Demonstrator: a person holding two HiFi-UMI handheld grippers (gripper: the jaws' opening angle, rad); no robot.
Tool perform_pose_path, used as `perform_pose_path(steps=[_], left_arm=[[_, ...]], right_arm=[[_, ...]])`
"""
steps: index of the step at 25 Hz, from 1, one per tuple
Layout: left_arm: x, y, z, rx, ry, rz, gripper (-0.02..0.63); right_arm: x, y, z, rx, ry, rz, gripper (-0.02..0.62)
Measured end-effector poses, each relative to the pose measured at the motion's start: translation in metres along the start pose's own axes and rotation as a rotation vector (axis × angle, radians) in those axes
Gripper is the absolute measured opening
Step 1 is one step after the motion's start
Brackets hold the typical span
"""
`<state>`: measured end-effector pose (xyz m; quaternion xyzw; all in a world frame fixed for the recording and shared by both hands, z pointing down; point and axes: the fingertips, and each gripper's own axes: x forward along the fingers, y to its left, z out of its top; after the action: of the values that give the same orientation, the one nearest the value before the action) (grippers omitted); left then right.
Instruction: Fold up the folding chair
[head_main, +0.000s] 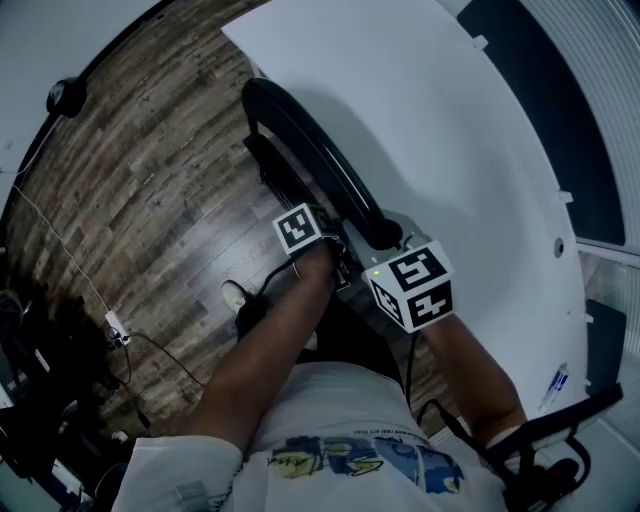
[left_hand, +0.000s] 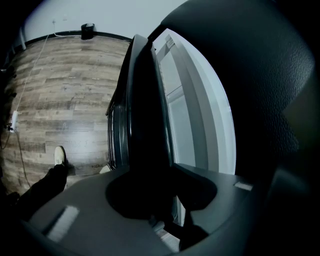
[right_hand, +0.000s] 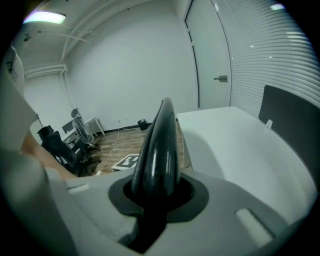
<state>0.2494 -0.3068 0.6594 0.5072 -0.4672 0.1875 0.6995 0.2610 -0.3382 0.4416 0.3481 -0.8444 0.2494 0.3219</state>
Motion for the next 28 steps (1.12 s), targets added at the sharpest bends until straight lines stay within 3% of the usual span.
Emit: perform_pose_path(steps=[10,28], left_arm=[[0.008,-0.019,0.001,-0.007,-0.002,-0.031,0.147],[0.038,-0.045,-0.013,0.056,0.047,-0.006,0.15]], right_arm=[[-0.004,-0.019,0.001,-0.045,0.001,0.04,0.058],[-0.019,-0.072,-0.026,0.024,-0.01,0.035,0.054]])
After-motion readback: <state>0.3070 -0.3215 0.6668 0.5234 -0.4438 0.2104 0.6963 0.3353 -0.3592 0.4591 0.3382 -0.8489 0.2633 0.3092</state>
